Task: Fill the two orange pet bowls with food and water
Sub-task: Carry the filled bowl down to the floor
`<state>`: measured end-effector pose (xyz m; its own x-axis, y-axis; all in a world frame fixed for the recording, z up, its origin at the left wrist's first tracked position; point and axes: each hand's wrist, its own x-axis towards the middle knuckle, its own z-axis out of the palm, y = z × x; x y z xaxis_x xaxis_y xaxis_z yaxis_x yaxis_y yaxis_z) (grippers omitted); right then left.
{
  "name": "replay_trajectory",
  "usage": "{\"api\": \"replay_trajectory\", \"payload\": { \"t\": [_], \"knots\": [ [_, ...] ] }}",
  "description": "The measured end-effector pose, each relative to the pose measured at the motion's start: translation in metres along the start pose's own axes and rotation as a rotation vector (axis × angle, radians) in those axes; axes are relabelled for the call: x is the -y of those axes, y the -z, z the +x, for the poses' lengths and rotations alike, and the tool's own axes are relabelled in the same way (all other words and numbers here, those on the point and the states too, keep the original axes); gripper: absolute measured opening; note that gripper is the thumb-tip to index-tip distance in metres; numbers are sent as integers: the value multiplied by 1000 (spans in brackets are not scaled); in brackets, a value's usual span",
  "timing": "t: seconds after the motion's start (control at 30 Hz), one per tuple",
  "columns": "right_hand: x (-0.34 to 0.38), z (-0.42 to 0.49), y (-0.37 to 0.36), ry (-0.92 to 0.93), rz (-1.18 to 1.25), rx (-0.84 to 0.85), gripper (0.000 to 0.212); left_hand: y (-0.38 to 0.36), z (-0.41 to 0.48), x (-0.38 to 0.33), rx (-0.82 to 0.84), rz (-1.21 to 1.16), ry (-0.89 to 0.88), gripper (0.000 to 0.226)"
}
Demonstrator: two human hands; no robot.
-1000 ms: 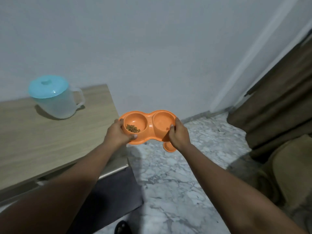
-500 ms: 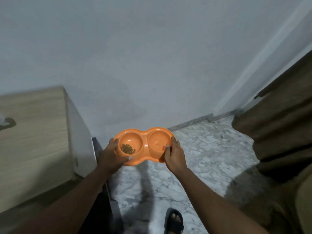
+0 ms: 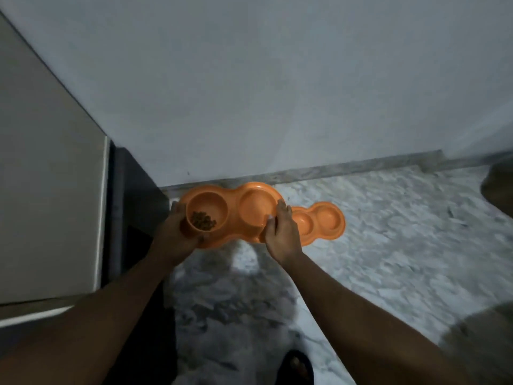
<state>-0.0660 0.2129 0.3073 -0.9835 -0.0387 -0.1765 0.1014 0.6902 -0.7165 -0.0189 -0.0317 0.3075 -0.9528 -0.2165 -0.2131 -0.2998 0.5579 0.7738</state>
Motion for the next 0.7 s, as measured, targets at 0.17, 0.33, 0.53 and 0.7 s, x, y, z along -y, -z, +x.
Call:
{"api": "replay_trajectory", "payload": {
  "t": [0.17, 0.33, 0.53, 0.7],
  "knots": [
    [-121, 42, -128, 0, -4, 84, 57, -100, 35, 140, -25, 83, 177, 80],
    [-220, 68, -229, -31, -23, 152, 61, -174, 52, 251, 19, 121, 218, 83],
    [-270, 75, -288, -79, -22, 185, 61, -218, 52, 315, 3, 62, 296, 95],
    [-285, 69, -294, -9, -41, 180, 58, -234, 49, 323, -6, 108, 300, 106]
  ]
}}
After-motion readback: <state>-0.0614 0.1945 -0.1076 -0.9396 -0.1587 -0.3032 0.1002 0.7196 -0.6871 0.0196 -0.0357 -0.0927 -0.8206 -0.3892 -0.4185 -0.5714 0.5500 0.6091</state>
